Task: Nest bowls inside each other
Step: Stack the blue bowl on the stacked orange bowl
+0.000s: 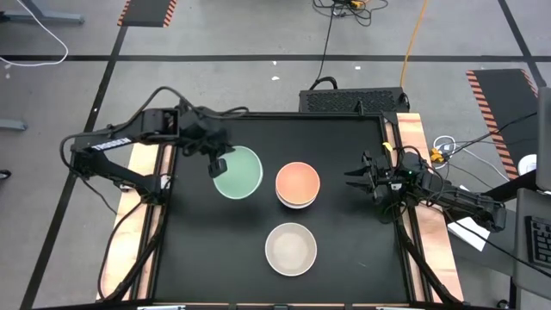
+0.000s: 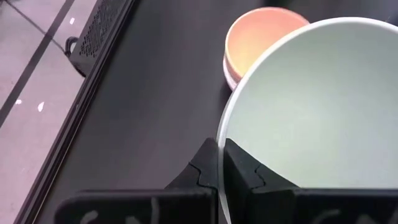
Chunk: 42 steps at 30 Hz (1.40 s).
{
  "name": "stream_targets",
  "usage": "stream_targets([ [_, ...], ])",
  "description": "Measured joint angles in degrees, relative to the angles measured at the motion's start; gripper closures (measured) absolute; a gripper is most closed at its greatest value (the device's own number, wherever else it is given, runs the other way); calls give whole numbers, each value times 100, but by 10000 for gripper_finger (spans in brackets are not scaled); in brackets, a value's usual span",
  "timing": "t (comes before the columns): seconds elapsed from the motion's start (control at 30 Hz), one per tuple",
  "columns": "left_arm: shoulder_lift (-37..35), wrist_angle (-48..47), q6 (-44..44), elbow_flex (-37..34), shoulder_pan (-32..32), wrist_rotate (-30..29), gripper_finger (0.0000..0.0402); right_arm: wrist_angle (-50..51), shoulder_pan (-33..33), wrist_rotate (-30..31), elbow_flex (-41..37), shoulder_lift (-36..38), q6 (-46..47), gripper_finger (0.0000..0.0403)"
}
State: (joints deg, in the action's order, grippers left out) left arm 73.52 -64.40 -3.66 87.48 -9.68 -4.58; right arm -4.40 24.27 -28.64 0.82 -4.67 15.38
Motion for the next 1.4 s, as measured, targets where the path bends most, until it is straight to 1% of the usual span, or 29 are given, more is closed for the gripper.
stream_targets([
  [0.33,397,-19,19,-6,-56,52,397,0,0,2,0,-2,22,248],
  [0.47,630,224,132,0,-90,265,397,0,0,2,-2,-2,20,248],
  [0.63,1075,228,234,253,-187,317,395,0,0,2,0,-2,4,248],
  [0.8,1560,272,451,863,-197,496,397,0,-1,2,-1,-2,3,248],
  [1.2,2917,298,878,2674,-185,1061,397,0,0,2,0,-2,-3,248],
  [1.4,3391,193,1001,3280,-193,1202,397,0,0,2,0,-2,-24,248],
])
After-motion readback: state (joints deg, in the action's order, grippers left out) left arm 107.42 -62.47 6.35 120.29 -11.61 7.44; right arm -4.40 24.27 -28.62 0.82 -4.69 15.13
